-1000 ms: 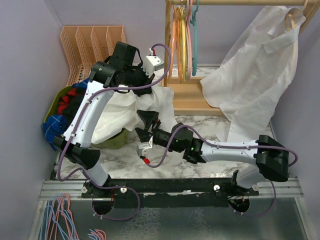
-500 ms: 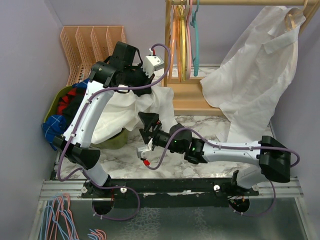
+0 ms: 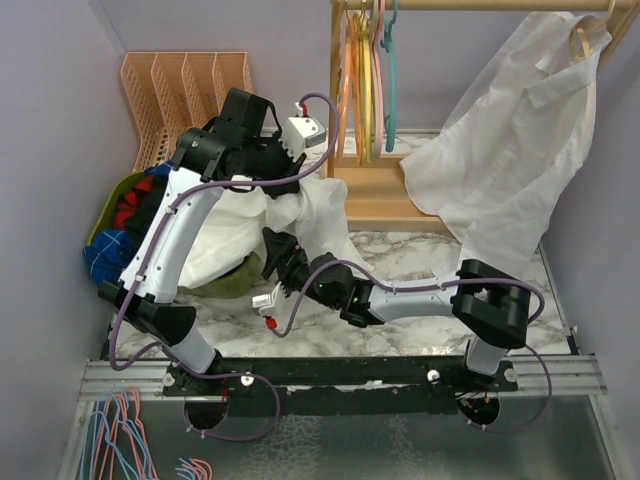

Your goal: Place the shirt on the hanger

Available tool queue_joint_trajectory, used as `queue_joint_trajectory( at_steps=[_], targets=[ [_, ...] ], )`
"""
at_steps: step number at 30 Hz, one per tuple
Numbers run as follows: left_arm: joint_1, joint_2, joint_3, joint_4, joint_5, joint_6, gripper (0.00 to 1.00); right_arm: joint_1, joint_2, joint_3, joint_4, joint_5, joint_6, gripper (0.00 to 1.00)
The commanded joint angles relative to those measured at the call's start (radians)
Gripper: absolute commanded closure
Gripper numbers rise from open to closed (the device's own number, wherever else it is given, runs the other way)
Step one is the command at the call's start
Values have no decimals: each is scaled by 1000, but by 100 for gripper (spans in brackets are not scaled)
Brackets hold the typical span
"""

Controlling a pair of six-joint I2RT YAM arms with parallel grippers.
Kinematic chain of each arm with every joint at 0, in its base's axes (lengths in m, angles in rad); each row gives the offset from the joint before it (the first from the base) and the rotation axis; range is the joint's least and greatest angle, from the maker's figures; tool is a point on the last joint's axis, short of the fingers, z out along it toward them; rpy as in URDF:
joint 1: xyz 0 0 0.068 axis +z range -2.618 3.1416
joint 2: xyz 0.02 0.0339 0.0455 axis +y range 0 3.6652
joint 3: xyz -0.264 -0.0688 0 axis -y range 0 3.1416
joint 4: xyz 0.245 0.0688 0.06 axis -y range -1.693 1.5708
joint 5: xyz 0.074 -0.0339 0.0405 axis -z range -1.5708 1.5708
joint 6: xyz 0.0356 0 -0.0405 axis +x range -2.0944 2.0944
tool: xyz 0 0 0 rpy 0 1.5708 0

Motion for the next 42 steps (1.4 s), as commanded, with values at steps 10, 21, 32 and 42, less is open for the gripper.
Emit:
queue_joint_trajectory(
  at_steps=[10, 21, 32, 42],
  targets=[
    [-9, -52, 215, -65, -178, -10, 1, 9, -393, 147, -311, -223, 481, 99],
    [53, -357, 294, -152, -63, 129, 1, -99, -457, 497, -940, -79, 1046, 99],
    [92, -468, -284, -179, 228, 142, 1, -219, -344, 516, -847, -75, 1208, 99],
    [0, -528, -637, 407, -307, -335, 1, -321, -223, 662, -891, 59, 1496, 99]
  ],
)
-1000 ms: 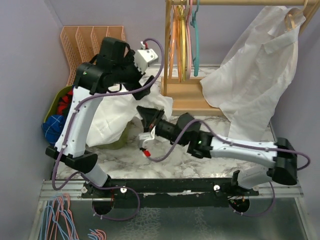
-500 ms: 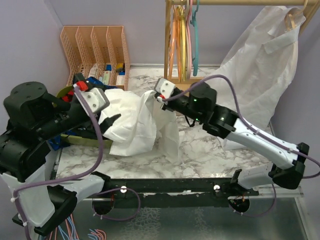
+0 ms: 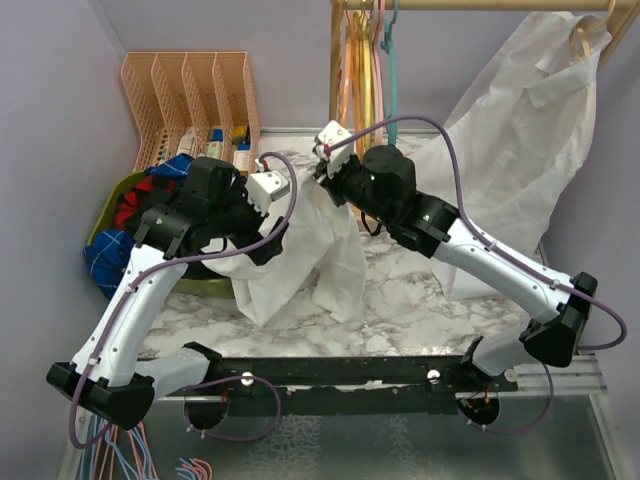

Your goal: Place the shirt on the hanger

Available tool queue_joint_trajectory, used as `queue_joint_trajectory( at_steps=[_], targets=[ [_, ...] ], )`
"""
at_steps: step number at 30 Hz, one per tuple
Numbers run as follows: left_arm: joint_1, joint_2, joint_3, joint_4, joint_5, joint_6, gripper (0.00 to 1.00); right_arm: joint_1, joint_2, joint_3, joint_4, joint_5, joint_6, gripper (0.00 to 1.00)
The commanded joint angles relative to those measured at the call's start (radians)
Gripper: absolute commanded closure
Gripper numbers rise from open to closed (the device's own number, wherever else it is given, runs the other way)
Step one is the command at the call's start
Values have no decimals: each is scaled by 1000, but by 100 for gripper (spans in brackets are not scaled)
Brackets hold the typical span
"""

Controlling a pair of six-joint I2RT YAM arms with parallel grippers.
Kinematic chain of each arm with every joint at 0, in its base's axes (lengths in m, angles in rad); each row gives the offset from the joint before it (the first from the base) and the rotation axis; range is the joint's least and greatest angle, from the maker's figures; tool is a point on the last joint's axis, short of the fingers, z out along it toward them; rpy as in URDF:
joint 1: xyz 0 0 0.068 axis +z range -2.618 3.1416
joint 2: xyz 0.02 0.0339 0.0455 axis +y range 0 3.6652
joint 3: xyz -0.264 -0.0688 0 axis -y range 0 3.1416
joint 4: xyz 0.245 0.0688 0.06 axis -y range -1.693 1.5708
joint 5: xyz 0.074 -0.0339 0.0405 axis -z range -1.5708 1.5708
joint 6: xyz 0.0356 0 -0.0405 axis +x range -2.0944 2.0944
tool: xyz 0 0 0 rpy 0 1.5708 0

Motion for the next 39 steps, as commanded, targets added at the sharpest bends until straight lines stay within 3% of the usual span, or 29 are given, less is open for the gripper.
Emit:
queue_joint_trajectory(
  at_steps=[1, 4, 8, 10, 18, 24, 28, 33, 36, 39],
  targets=[
    [-59, -53, -36, 303, -316, -299, 1, -48, 97, 154, -70, 102, 217, 99],
    [-107, -25, 26, 287, -391, -363, 1, -69, 179, 242, -152, 154, 288, 99],
    [-141, -7, 64, 268, -260, -393, 1, -72, 279, 366, -226, 216, 350, 99],
    [-172, 9, 47, 268, -273, -399, 1, -72, 314, 411, -230, 234, 356, 99],
    [-349, 29, -117, 351, -569, -302, 1, -170, 346, 464, -222, 154, 425, 99],
    [-479, 70, -225, 474, -899, -232, 1, -219, 338, 446, -207, 137, 462, 99],
    [-552, 97, -258, 533, -1016, -167, 1, -232, 339, 431, -192, 120, 480, 99],
    [-647, 139, -368, 707, -1227, 36, 1, -245, 329, 401, -161, 81, 502, 99],
    [-686, 162, -438, 814, -1305, 151, 1, -250, 323, 385, -150, 71, 505, 99],
    [-709, 182, -466, 850, -1329, 168, 1, -258, 316, 377, -150, 68, 506, 99]
  ],
)
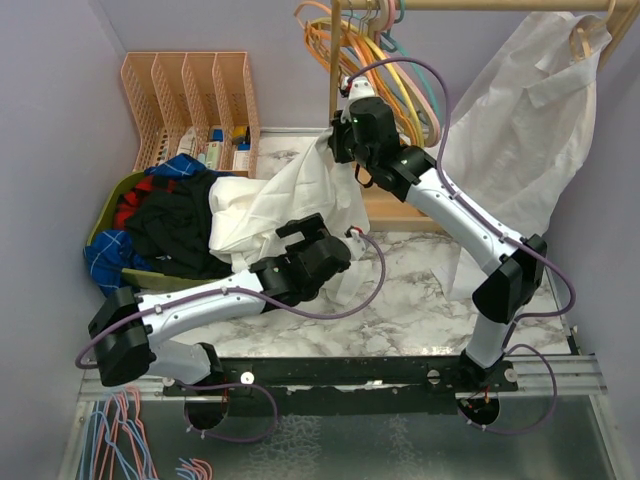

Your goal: Place the shirt on the hanger

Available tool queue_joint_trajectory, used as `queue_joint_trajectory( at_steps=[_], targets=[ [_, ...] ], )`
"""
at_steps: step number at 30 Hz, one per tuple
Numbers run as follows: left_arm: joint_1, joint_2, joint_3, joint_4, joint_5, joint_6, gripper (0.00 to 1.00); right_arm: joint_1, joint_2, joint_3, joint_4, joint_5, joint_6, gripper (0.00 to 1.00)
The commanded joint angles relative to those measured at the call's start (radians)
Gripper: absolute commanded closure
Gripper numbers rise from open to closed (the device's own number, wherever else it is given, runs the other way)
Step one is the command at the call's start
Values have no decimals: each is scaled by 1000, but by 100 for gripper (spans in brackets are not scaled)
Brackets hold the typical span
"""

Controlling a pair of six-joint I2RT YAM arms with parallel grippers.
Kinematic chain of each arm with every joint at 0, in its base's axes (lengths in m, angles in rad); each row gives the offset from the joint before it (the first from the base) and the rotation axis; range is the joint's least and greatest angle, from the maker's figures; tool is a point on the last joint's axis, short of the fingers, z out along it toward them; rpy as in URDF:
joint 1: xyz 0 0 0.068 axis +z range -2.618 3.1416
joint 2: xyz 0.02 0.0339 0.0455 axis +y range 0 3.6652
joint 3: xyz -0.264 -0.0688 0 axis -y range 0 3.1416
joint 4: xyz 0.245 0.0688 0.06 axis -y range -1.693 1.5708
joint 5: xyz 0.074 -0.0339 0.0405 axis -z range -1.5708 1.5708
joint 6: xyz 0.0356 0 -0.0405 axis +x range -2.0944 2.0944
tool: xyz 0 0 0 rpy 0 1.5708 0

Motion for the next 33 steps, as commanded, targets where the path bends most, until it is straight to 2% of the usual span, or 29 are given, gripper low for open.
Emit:
queue_joint_trajectory(
  at_steps=[1, 5, 6, 8, 9, 10, 13, 15, 18, 20, 23, 28, 33],
  targets=[
    [-30, 27, -36, 150, -161, 113, 1, -18, -39, -15, 53, -33, 20, 99],
    [-33, 72, -44, 164, -197, 122, 1, -28, -52, -40, 67, -49, 24, 99],
    [-33, 82, -39, 146, -189, 121, 11, -31, -54, -44, 70, -53, 26, 99],
    [-33, 99, -12, 80, -157, 91, 58, -33, -59, -53, 71, -61, 27, 99],
    [-33, 105, 2, 42, -144, 67, 90, -34, -61, -58, 71, -65, 27, 99],
    [-33, 110, 19, 7, -133, 52, 100, -34, -68, -63, 73, -68, 28, 99],
    [-22, 102, 91, -169, -22, 32, 100, -35, -98, -95, 83, -82, 32, 99],
    [23, 59, 176, -302, 187, 32, 100, -35, -124, -118, 88, -104, 35, 99],
    [151, -24, 388, -452, 474, 41, 100, -35, -178, -163, 88, -161, 33, 99],
    [208, -68, 507, -544, 608, 79, 100, -35, -222, -214, 97, -200, 18, 99],
    [260, -114, 660, -650, 736, 112, 100, -35, -301, -303, 129, -316, 1, 99],
    [327, -159, 766, -668, 757, 122, 100, -35, -421, -367, 120, -449, -40, 99],
    [347, -125, 947, -573, 623, 123, 100, -34, -536, -309, 147, -464, -162, 99]
  ],
)
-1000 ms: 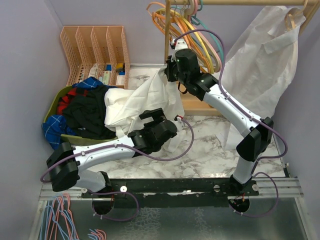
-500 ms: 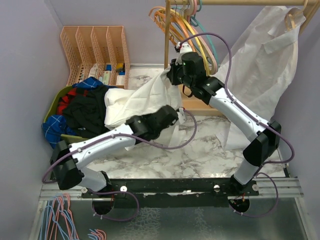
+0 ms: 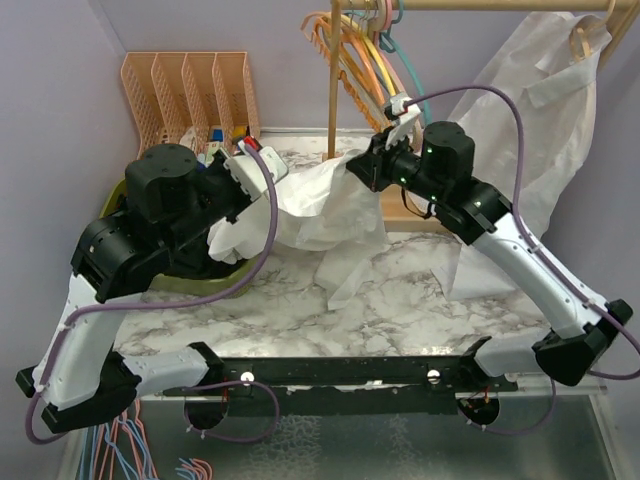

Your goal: Place the shirt on the hanger

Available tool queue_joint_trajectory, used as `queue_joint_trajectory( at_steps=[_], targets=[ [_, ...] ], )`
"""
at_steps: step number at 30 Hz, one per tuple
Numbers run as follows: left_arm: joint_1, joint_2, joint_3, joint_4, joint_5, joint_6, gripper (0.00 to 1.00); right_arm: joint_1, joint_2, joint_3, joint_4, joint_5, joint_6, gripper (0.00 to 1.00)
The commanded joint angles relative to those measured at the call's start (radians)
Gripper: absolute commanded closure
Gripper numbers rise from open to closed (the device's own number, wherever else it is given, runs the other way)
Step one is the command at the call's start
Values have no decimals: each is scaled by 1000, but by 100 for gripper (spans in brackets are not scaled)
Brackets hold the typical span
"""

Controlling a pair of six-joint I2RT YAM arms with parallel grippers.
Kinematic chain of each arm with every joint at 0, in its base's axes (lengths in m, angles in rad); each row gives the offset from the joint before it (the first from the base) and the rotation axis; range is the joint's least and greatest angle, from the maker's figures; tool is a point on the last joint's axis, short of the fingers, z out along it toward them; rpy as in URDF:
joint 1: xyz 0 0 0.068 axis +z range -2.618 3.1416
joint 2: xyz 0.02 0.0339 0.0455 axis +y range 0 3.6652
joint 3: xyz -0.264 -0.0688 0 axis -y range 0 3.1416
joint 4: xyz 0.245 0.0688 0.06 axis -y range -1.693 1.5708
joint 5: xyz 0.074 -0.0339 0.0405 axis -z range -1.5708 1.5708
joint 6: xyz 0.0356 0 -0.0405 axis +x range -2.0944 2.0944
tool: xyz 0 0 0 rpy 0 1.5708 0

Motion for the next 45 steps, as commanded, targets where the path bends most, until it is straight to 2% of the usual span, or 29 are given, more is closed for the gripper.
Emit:
queue_joint_trajectory(
  at_steps=[1, 3, 6, 9, 11, 17, 20, 22, 23, 25, 28, 32, 36, 39, 41, 45],
  targets=[
    [12, 85, 178, 62, -85, 21, 100, -3, -116, 94, 77, -57, -147, 99],
    [12, 124, 292, 115, -138, 38, 100, -5, -122, 197, 68, 19, -204, 99],
    [11, 205, 442, 182, -198, 62, 100, -3, -69, 437, -2, 111, -276, 99],
    [12, 299, 578, 198, -173, 83, 100, -3, -11, 639, -34, 133, -313, 99],
    [11, 332, 603, 245, -140, 77, 100, -4, 10, 722, -18, 141, -332, 99],
    [11, 437, 747, 341, 6, -14, 100, -3, -10, 730, 158, 135, -402, 99],
    [10, 469, 824, 364, 25, -40, 100, -4, 27, 802, 118, 157, -418, 99],
    [9, 469, 823, 343, 14, -49, 100, -4, 26, 772, 74, 161, -401, 99],
    [10, 460, 794, 328, 3, -52, 100, -4, 6, 706, 74, 161, -379, 99],
    [9, 411, 634, 306, -33, -61, 100, -4, -79, 516, 98, 147, -325, 99],
    [11, 287, 277, 301, -64, -91, 100, -4, -195, 229, 100, 81, -213, 99],
    [67, 108, -181, 272, 46, -72, 100, -4, -325, -133, 56, -112, -81, 99],
    [155, -33, -499, 226, 116, -15, 100, -4, -420, -406, 15, -346, 37, 99],
    [192, -86, -648, 230, 134, -9, 100, -4, -450, -573, 60, -487, 105, 99],
    [205, -88, -706, 285, 103, -29, 100, -4, -411, -614, 76, -520, 112, 99],
    [218, 1, -732, 442, -23, -76, 100, -6, -252, -599, 136, -420, 131, 99]
  ],
)
